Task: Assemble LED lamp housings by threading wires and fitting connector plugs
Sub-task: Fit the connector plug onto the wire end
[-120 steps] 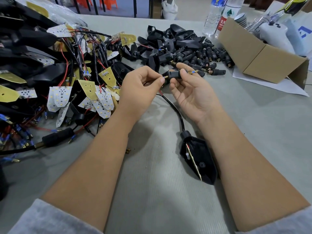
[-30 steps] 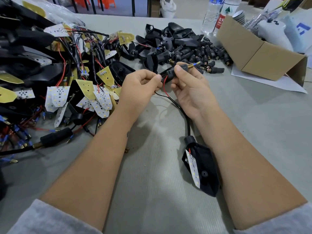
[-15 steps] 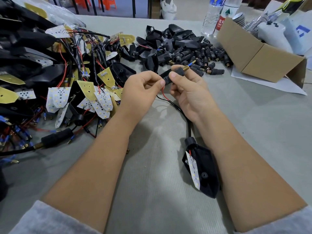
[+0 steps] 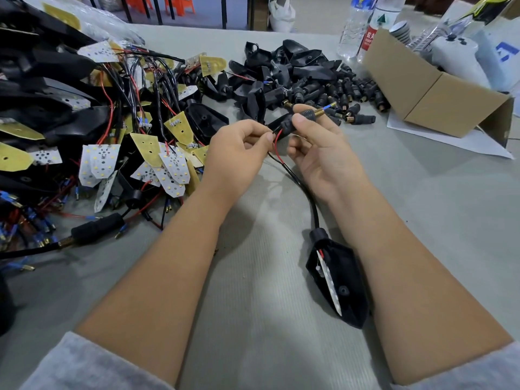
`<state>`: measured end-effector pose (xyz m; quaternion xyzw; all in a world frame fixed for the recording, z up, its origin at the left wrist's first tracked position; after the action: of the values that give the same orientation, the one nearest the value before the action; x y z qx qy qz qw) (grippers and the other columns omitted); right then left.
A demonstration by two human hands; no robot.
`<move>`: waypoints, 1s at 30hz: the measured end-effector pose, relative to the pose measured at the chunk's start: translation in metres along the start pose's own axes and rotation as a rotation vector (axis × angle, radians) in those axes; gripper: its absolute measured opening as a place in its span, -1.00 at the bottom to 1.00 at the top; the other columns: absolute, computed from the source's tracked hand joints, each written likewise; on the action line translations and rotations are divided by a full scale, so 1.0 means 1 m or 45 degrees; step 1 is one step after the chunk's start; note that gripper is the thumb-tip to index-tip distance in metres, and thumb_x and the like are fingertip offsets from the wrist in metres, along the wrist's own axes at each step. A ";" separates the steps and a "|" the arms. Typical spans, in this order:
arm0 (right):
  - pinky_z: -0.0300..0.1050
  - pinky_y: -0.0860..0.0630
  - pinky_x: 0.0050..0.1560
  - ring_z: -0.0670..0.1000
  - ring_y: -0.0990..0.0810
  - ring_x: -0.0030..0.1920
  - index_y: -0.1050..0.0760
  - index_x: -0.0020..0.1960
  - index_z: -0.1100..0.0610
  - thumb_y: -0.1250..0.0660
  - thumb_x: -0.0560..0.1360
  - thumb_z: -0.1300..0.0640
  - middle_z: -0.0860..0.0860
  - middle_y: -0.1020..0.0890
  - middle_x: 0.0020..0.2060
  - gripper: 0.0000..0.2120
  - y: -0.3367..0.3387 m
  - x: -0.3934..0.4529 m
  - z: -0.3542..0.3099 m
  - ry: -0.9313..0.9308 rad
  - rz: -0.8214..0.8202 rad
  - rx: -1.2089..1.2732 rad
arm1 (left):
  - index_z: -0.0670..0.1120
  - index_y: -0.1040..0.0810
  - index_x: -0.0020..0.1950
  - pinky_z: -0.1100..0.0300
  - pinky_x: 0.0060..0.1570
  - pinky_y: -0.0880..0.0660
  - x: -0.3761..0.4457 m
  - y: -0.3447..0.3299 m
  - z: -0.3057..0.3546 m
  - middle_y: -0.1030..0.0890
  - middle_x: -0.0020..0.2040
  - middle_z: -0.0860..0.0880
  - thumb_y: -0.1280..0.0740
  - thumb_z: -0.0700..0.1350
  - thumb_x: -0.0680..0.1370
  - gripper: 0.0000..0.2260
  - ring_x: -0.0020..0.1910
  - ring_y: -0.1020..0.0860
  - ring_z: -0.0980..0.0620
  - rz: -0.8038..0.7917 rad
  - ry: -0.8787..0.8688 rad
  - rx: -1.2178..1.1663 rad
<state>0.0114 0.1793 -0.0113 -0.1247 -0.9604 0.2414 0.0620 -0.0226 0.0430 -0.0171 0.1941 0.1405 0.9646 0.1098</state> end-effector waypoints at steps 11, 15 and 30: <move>-0.27 -0.44 -0.34 -0.09 -0.44 -0.41 -0.54 -0.01 0.13 -0.29 0.56 0.32 -0.07 -0.52 -0.44 -0.88 -0.002 0.001 0.001 0.010 0.019 -0.050 | -0.06 -0.63 -0.07 0.04 0.00 -0.57 -0.002 -0.001 0.002 -0.68 -0.20 -0.02 -0.33 -0.16 0.58 -0.90 -0.14 -0.64 -0.01 -0.032 -0.015 0.003; -0.27 -0.46 -0.35 -0.10 -0.46 -0.42 -0.54 -0.05 0.15 -0.28 0.59 0.22 -0.02 -0.50 -0.41 -0.92 -0.002 0.003 0.001 -0.028 0.118 0.066 | 0.01 -0.62 -0.09 -0.02 0.03 -0.56 -0.002 -0.004 0.000 -0.70 -0.20 0.01 -0.34 -0.11 0.59 -0.90 -0.13 -0.66 -0.01 -0.128 0.013 0.047; -0.23 -0.42 -0.38 -0.06 -0.43 -0.43 -0.51 -0.04 0.15 -0.25 0.61 0.20 -0.01 -0.43 -0.43 -0.91 -0.003 0.003 0.001 -0.002 0.097 -0.081 | -0.08 -0.62 0.03 0.13 -0.25 -0.38 -0.002 -0.003 0.003 -0.43 -0.42 0.09 -0.22 -0.15 0.65 -0.82 -0.38 -0.38 0.10 -0.077 -0.027 0.048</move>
<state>0.0081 0.1768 -0.0105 -0.1631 -0.9621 0.2130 0.0482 -0.0192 0.0460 -0.0163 0.2019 0.1633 0.9560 0.1366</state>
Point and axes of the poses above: each hand's wrist, its own x-axis towards the middle knuckle, its own y-axis out of the back of the hand, z = x × y, the point moved 1 cm from there along x, towards the middle knuckle
